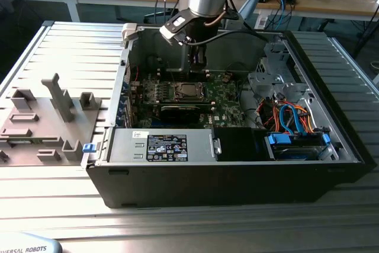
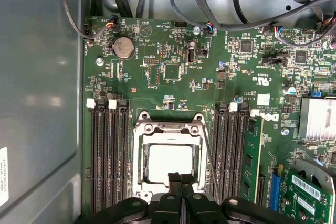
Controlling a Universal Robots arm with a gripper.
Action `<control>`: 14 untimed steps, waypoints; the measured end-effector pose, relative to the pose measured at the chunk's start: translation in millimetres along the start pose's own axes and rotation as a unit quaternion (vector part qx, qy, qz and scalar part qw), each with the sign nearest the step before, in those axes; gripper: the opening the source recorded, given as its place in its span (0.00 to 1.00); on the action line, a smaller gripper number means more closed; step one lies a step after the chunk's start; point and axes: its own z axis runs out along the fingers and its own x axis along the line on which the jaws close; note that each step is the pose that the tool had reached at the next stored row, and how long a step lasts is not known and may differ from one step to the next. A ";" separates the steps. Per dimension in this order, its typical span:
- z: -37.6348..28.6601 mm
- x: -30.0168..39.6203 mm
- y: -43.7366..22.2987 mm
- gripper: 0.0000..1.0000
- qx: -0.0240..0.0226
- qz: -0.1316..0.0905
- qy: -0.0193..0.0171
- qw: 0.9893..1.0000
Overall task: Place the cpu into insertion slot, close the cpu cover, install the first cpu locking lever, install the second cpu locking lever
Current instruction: 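Close the cpu cover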
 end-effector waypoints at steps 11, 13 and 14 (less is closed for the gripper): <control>-4.9 -0.2 -0.4 0.11 0.000 0.000 0.000 1.000; -5.8 -0.3 -0.4 0.11 0.000 0.000 0.000 1.000; -6.2 -0.3 -0.5 0.11 0.000 0.000 0.000 1.000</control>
